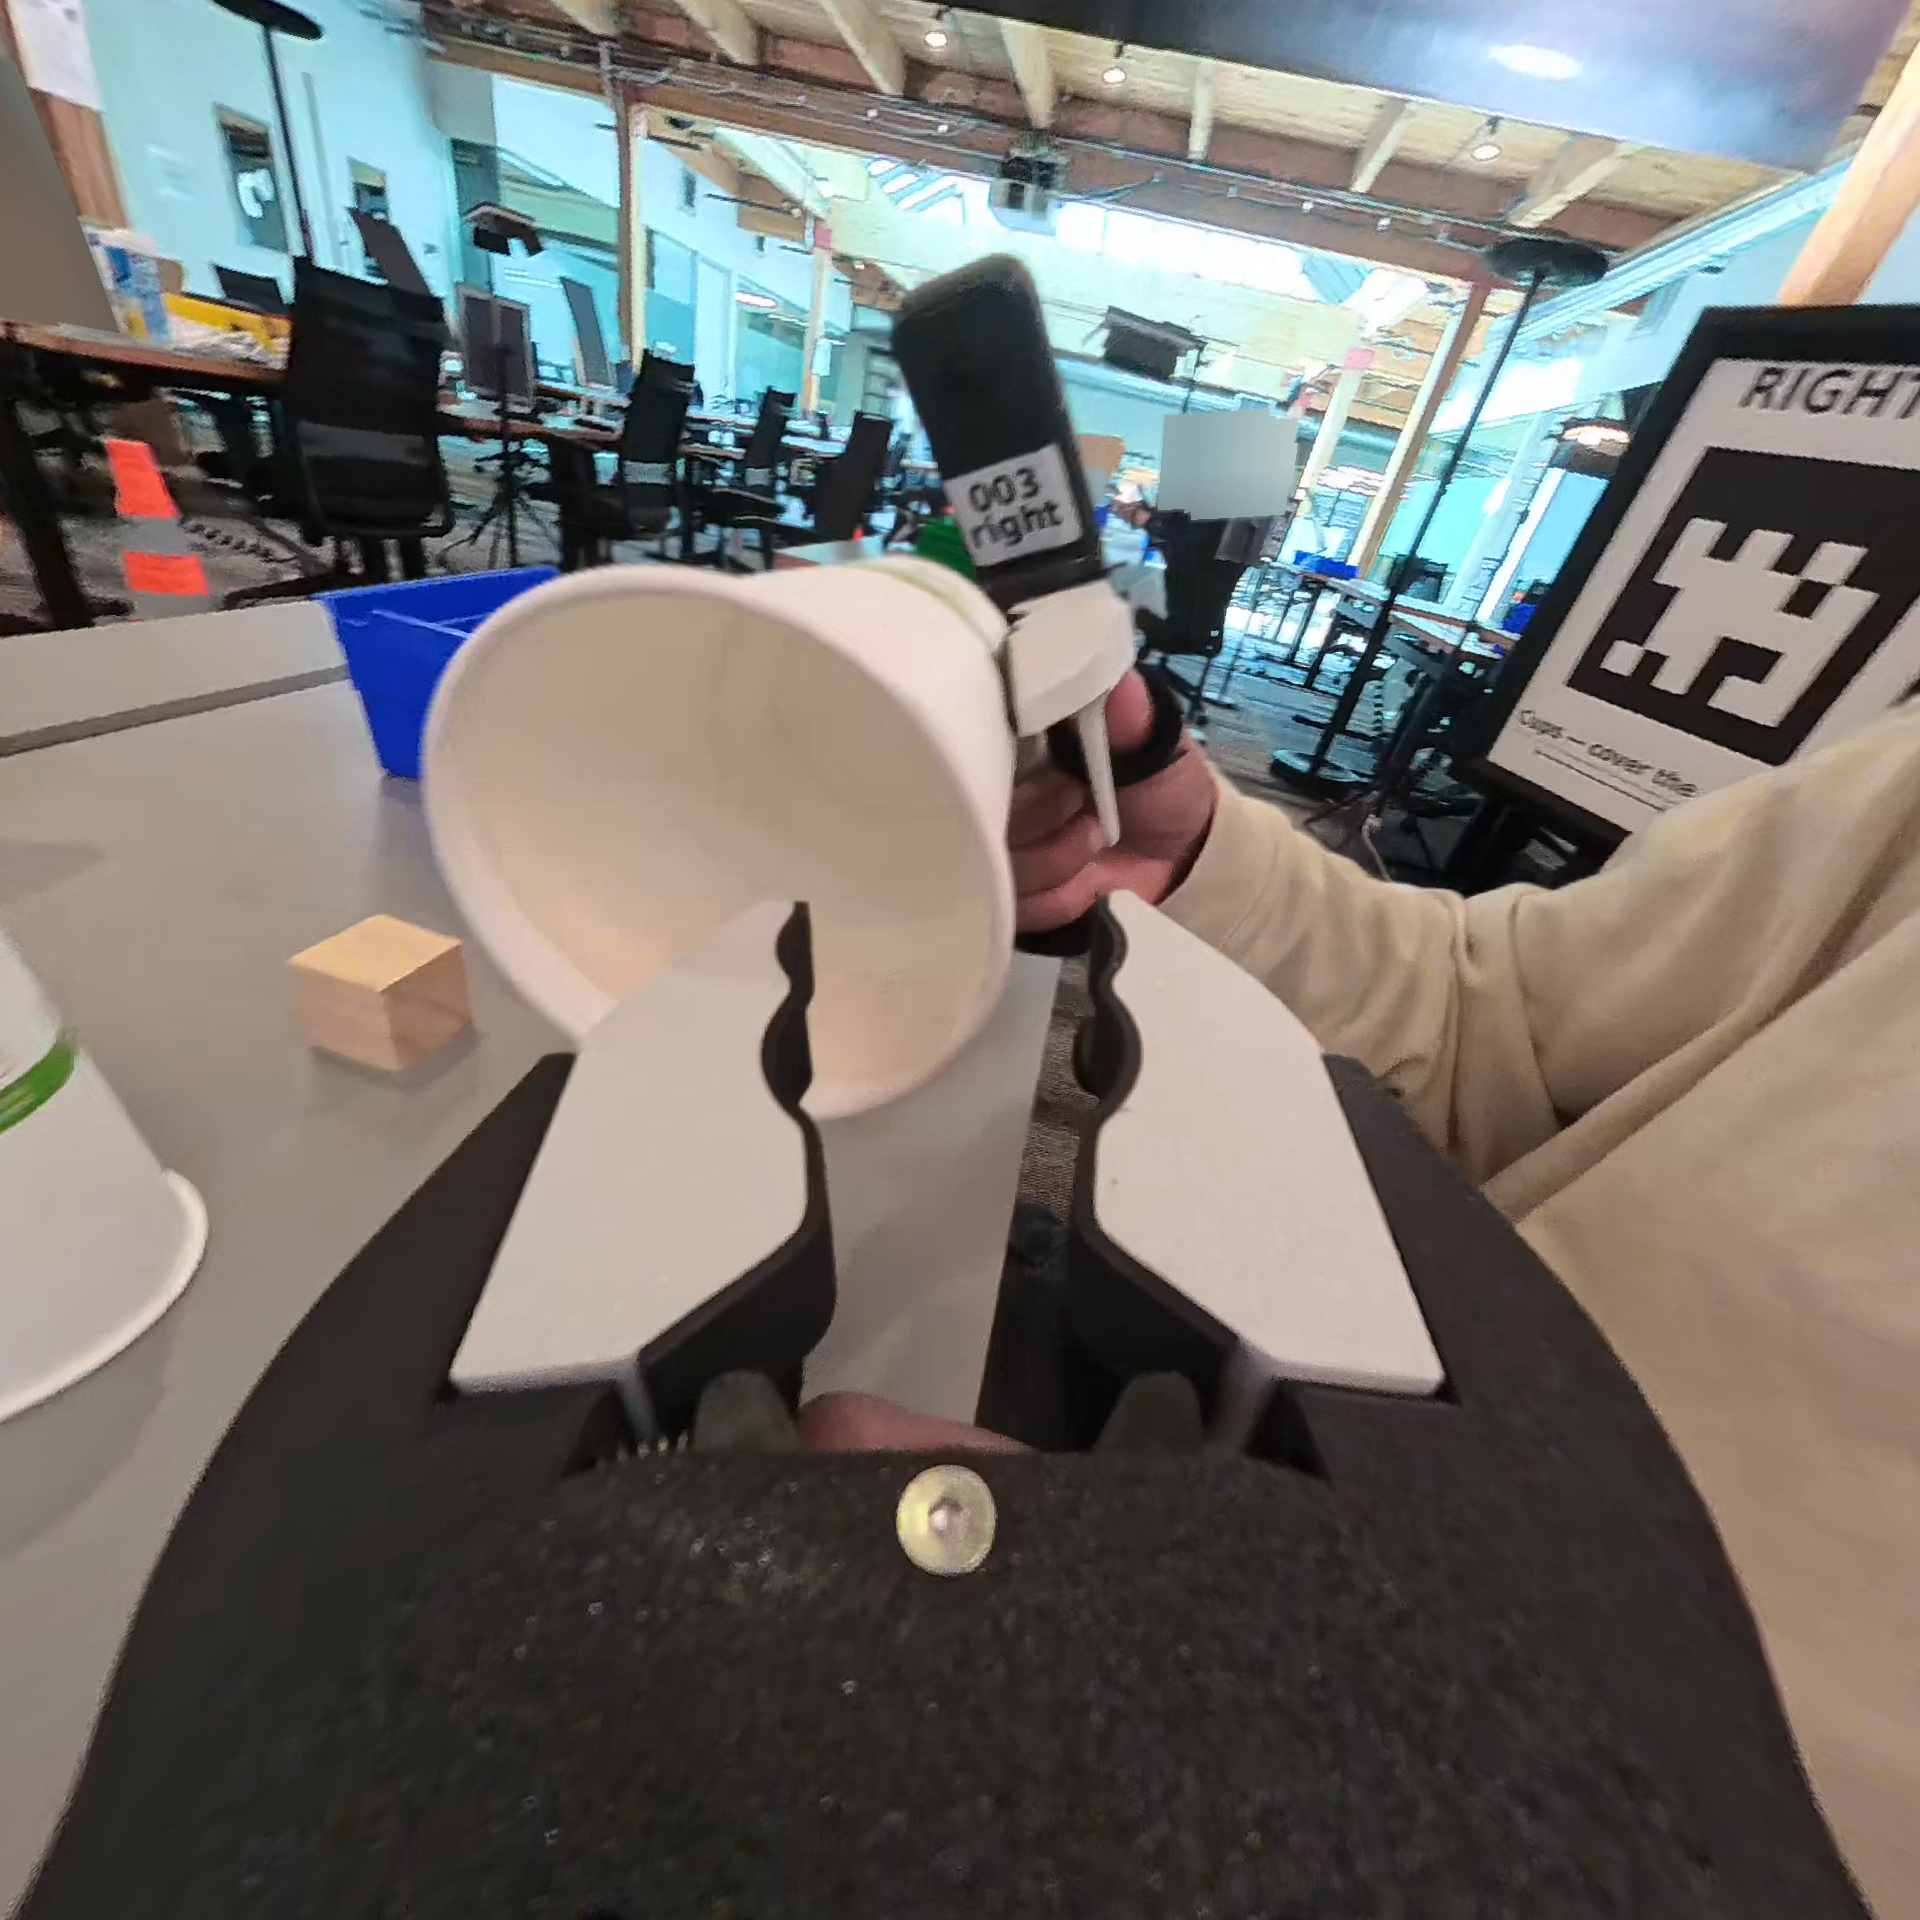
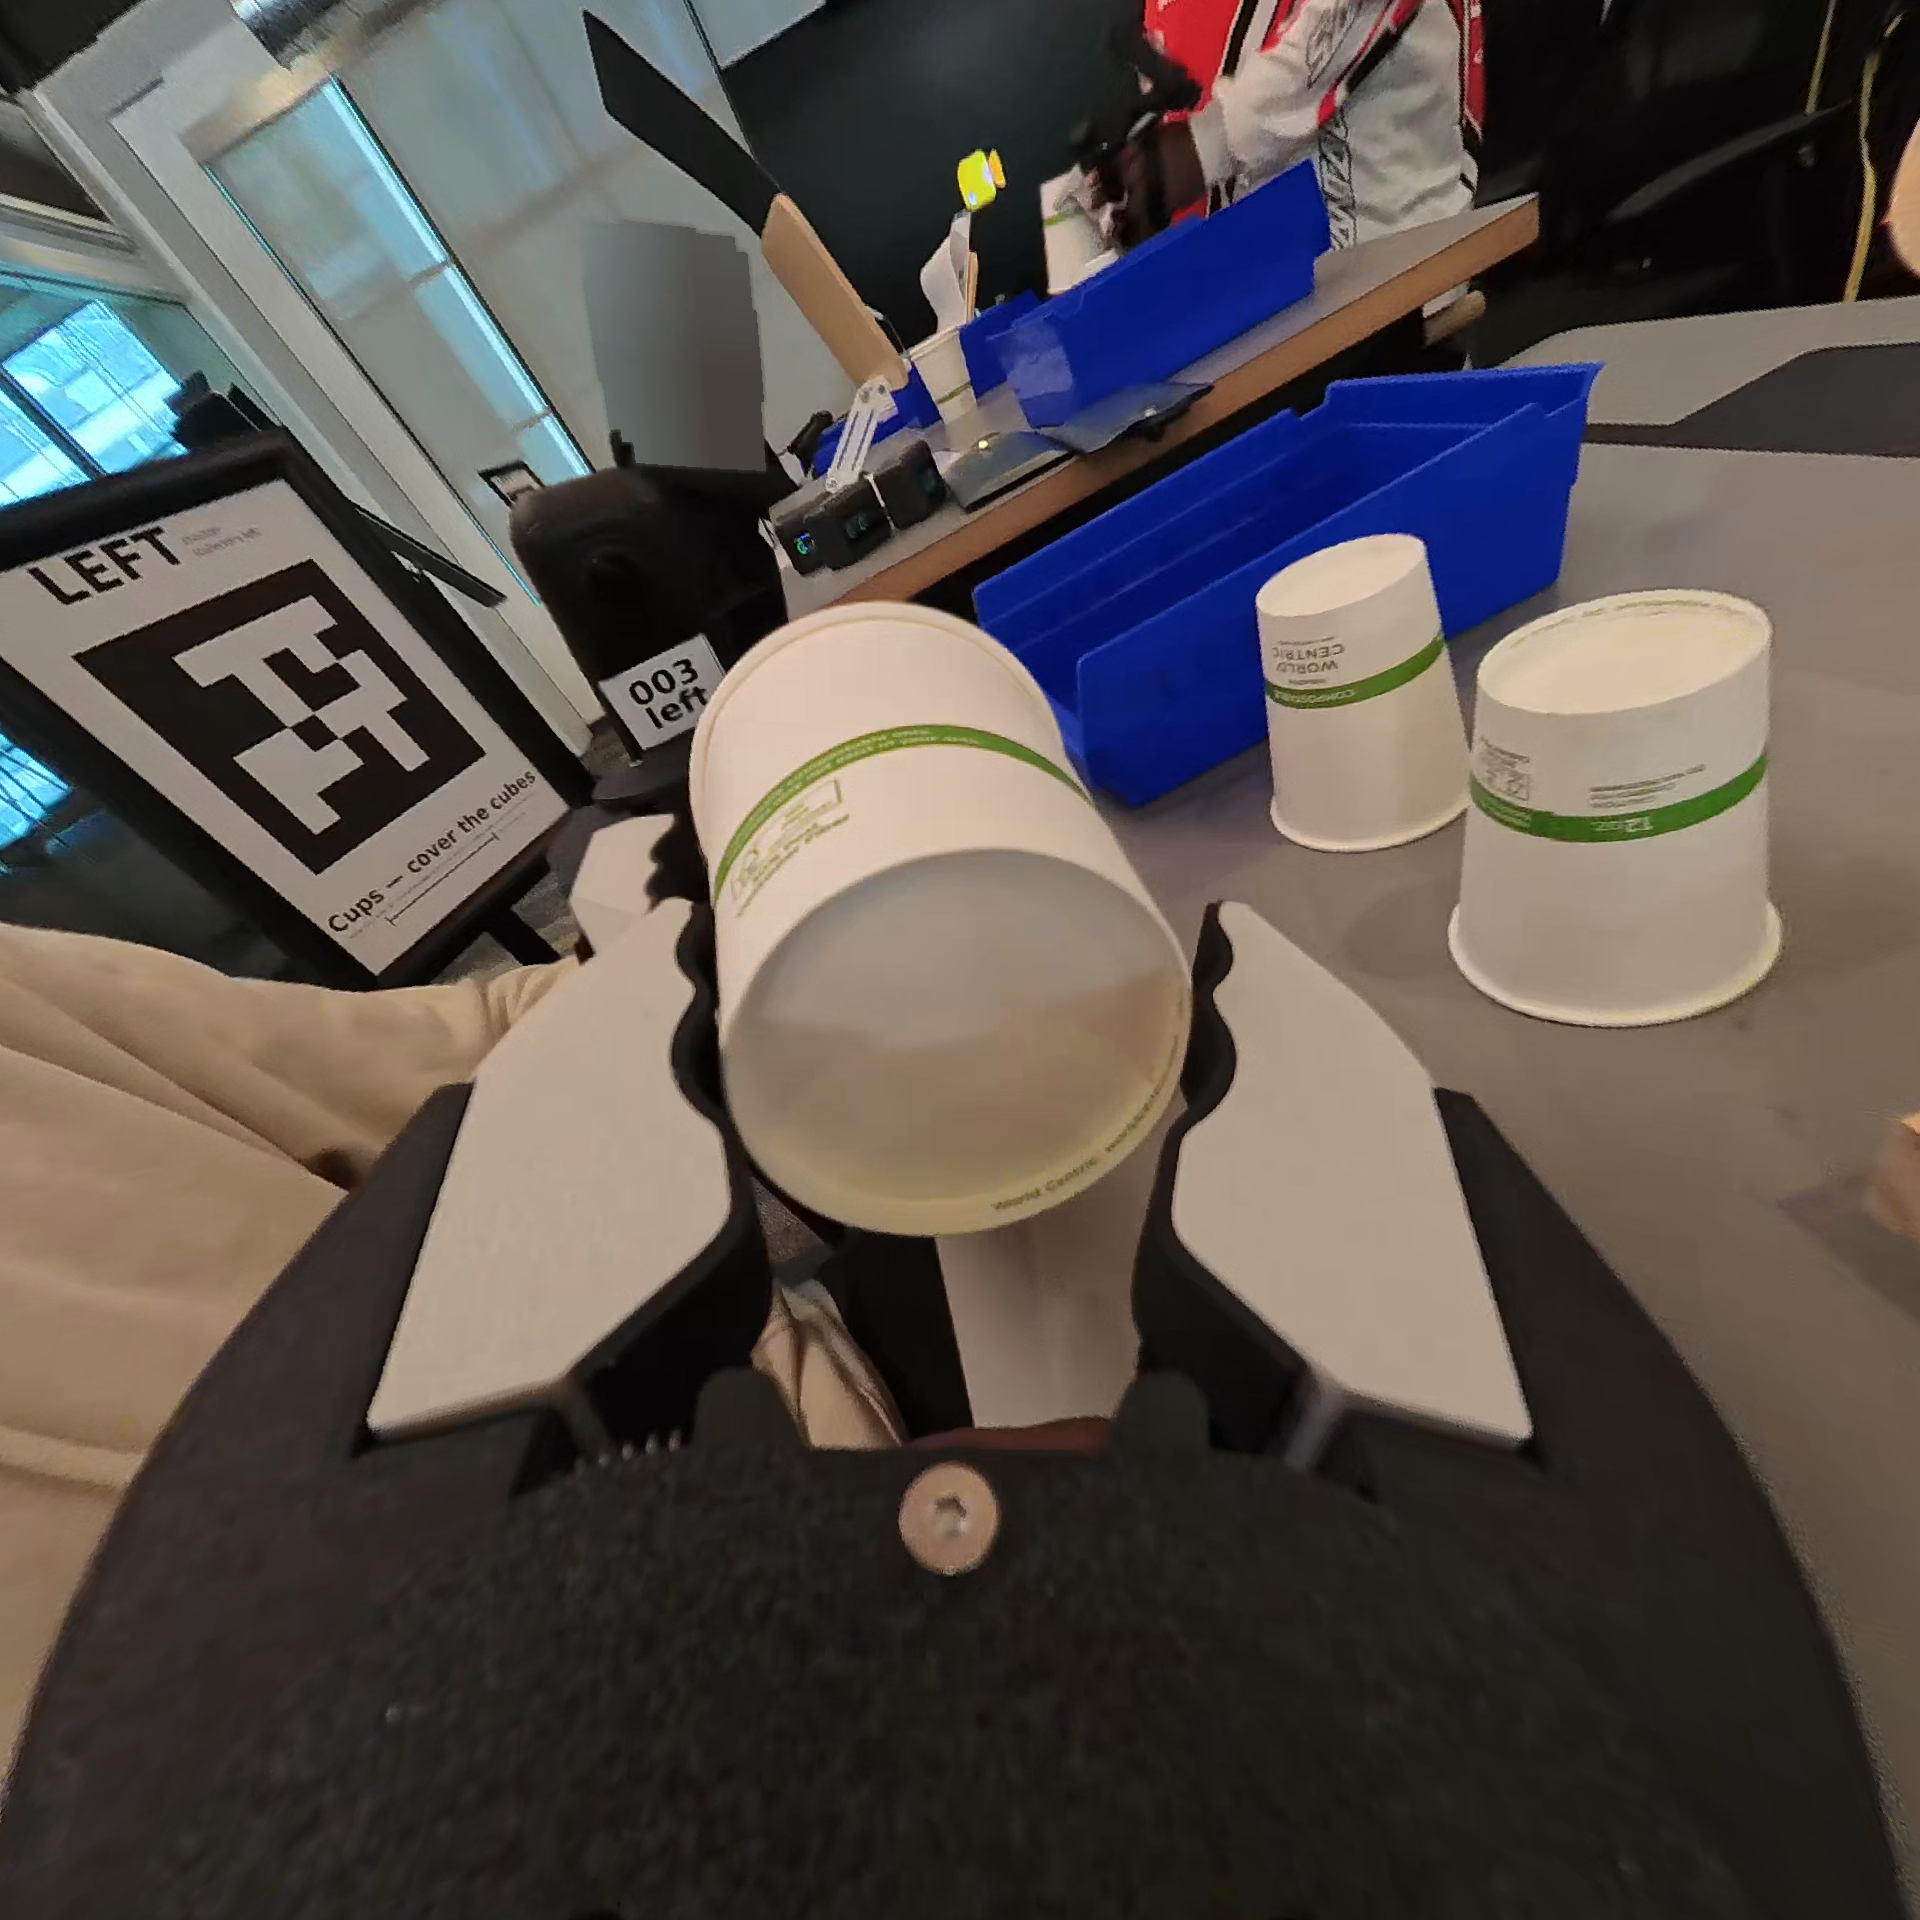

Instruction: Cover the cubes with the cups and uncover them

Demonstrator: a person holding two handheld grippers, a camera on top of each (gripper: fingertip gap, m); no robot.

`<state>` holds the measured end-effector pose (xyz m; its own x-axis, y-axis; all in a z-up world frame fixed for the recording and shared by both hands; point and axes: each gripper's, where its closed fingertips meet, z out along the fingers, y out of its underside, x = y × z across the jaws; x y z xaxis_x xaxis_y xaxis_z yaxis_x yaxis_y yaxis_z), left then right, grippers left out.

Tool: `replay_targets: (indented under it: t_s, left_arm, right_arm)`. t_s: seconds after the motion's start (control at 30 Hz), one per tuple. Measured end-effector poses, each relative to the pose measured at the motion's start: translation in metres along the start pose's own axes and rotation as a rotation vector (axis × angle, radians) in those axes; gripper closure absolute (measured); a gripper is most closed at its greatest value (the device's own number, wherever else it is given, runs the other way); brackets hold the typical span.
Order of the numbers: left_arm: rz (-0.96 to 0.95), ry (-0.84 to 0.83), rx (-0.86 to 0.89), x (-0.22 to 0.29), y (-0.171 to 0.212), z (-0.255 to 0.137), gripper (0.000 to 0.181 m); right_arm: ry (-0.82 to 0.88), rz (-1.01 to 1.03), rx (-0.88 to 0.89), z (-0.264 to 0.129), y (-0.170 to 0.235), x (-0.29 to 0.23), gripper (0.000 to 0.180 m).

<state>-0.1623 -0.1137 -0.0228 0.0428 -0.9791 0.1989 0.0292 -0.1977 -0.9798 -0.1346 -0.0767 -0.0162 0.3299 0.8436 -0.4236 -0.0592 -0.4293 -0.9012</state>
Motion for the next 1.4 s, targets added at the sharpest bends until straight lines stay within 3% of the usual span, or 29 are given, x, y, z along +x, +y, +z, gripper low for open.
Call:
replay_targets:
  t_s: [0.03,0.07,0.1,0.13,0.17,0.3,0.4,0.6,0.83,1.1,1.2,1.27,1.33,1.4]
  left_arm:
    - [0.004,0.021,-0.004,0.004,-0.001,0.002,0.131]
    - [0.008,0.023,-0.005,0.004,-0.003,0.004,0.134]
    - [0.012,0.022,-0.007,0.004,-0.004,0.005,0.145]
    - [0.018,0.047,-0.003,0.007,-0.006,0.005,0.169]
    - [0.018,0.081,-0.007,0.012,-0.007,0.005,0.176]
    - [0.038,0.115,-0.099,0.014,-0.003,0.005,0.177]
    - [0.1,0.136,-0.152,0.013,-0.007,-0.006,0.177]
    - [0.288,0.177,-0.49,0.002,0.008,-0.044,0.177]
    - [0.427,0.335,-0.779,0.016,0.033,-0.031,0.177]
    - [0.49,0.538,-0.875,0.042,0.039,-0.009,0.177]
    - [0.514,0.517,-0.895,0.039,0.042,-0.005,0.173]
    - [0.526,0.435,-0.844,0.03,0.036,0.0,0.153]
    - [0.503,0.355,-0.733,0.024,0.022,0.001,0.13]
    - [0.444,0.255,-0.559,0.016,0.003,0.0,0.125]
  right_arm:
    - [-0.011,0.009,0.007,0.002,0.003,-0.002,0.092]
    - [-0.014,0.013,-0.01,0.004,0.008,-0.002,0.092]
    - [-0.006,0.002,-0.022,0.005,0.013,-0.002,0.092]
    - [0.007,-0.01,-0.02,0.005,0.016,-0.001,0.092]
    - [-0.003,-0.01,-0.013,0.004,0.019,-0.002,0.092]
    - [-0.039,-0.037,-0.011,-0.01,0.029,-0.006,0.096]
    - [-0.038,-0.08,-0.061,-0.028,0.034,-0.008,0.088]
    - [0.01,-0.185,-0.233,-0.059,0.036,-0.011,0.083]
    - [-0.096,-0.154,-0.347,-0.011,0.05,-0.021,0.084]
    - [-0.315,-0.025,-0.488,0.02,0.07,-0.039,0.088]
    - [-0.323,0.006,-0.489,0.018,0.073,-0.035,0.09]
    - [-0.27,0.027,-0.46,0.014,0.068,-0.025,0.091]
    - [-0.202,0.025,-0.414,0.007,0.059,-0.013,0.091]
    - [-0.118,0.024,-0.343,-0.004,0.046,-0.001,0.091]
